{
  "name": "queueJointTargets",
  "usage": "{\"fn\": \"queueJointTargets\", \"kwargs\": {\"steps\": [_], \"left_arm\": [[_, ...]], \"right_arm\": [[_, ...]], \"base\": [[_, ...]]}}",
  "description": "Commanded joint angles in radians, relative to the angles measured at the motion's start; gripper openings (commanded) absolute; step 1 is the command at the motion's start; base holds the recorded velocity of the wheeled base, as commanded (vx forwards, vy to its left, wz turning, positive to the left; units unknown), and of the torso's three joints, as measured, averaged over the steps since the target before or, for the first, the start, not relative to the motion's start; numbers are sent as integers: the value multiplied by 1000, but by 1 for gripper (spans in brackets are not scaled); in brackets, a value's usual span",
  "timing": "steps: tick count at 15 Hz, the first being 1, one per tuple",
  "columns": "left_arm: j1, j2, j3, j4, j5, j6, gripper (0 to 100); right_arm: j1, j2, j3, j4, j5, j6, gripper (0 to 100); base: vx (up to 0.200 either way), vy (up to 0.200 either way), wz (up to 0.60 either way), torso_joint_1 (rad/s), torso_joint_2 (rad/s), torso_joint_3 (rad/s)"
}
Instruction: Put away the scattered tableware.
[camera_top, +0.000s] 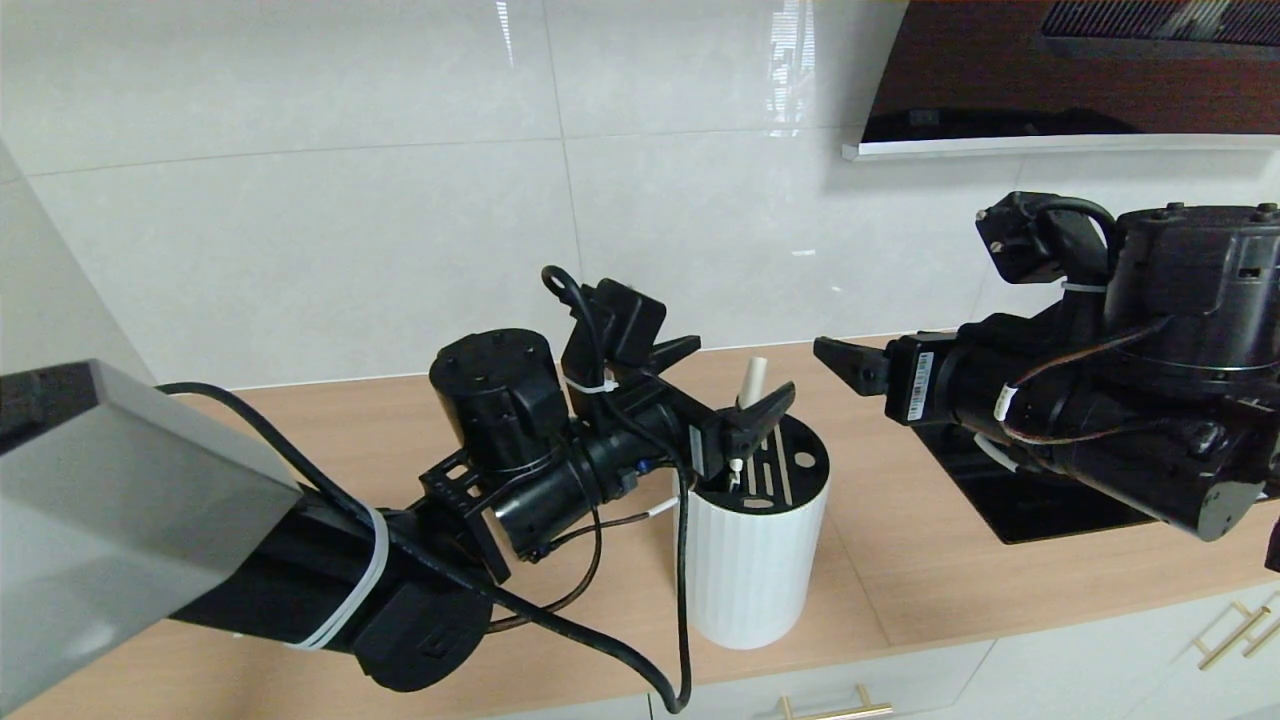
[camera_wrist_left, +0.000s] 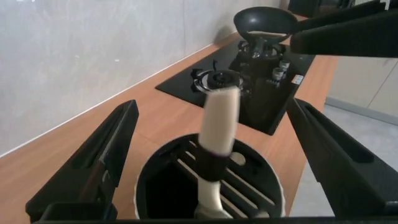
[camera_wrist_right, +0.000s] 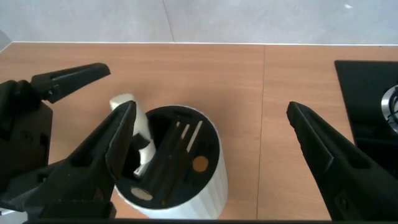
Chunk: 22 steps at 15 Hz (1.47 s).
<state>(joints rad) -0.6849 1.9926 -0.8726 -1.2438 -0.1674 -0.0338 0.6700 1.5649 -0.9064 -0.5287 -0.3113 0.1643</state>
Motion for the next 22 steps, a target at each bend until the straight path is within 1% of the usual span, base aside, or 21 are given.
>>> {"fn": "queueJointTargets", "kwargs": {"steps": [1,3,4,6,7,8,10,11,12,13,14,15,16,17,18,19,20,21,22], "left_arm": [[1,-3,-2,-13,0,-1,100],[1,-15,-19,-43,13,-6,100],[1,-28,-25,-69,26,-18,100],[21,-109,-36,-143,46,-31,100],[50,-172,-23,-154,57,-32,100],[100,-247,-20,-147,57,-34,100],[185,-367,-5,-144,59,-35,100],[251,-436,29,-129,59,-37,100],[277,-479,58,-114,59,-38,100],[335,-594,138,-48,54,-40,100],[375,-696,207,14,51,-40,100],[389,-785,253,81,49,-40,100],[395,-894,288,170,51,-47,100],[397,-991,308,261,51,-66,100],[397,-1130,313,408,51,-92,100],[397,-1236,310,540,49,-113,100],[397,-1359,303,699,48,-130,100],[395,-1431,299,797,46,-138,100],[395,-1560,296,974,45,-152,100]], "right_arm": [[0,1,-2,0,0,0,100],[-1,1,-2,-7,-5,1,100],[-1,-2,-3,-8,-8,1,100],[-49,-28,-3,-40,-8,1,100],[-53,-55,14,-74,-11,3,100],[-73,-109,57,-116,-25,0,100],[-142,-249,123,-146,-26,-15,100],[-190,-338,169,-145,-20,-19,100],[-222,-390,198,-142,-14,-17,100],[-285,-503,282,-140,14,-19,100],[-329,-600,342,-137,35,-22,100],[-362,-675,379,-116,55,-29,100],[-398,-764,399,-59,67,-43,100],[-409,-839,399,16,77,-55,100],[-411,-945,392,127,78,-92,100],[-411,-1023,386,199,77,-140,100],[-412,-1119,382,279,74,-184,100],[-412,-1175,379,334,70,-213,100],[-412,-1277,369,441,64,-242,100]], "base": [[0,0,0,0,0,0],[0,0,0,0,0,0],[0,0,0,0,0,0],[0,0,0,0,0,0],[0,0,0,0,0,0],[0,0,0,0,0,0],[0,0,0,0,0,0],[0,0,0,0,0,0],[0,0,0,0,0,0],[0,0,0,0,0,0],[0,0,0,0,0,0],[0,0,0,0,0,0],[0,0,0,0,0,0],[0,0,0,0,0,0],[0,0,0,0,0,0],[0,0,0,0,0,0],[0,0,0,0,0,0],[0,0,0,0,0,0],[0,0,0,0,0,0]]}}
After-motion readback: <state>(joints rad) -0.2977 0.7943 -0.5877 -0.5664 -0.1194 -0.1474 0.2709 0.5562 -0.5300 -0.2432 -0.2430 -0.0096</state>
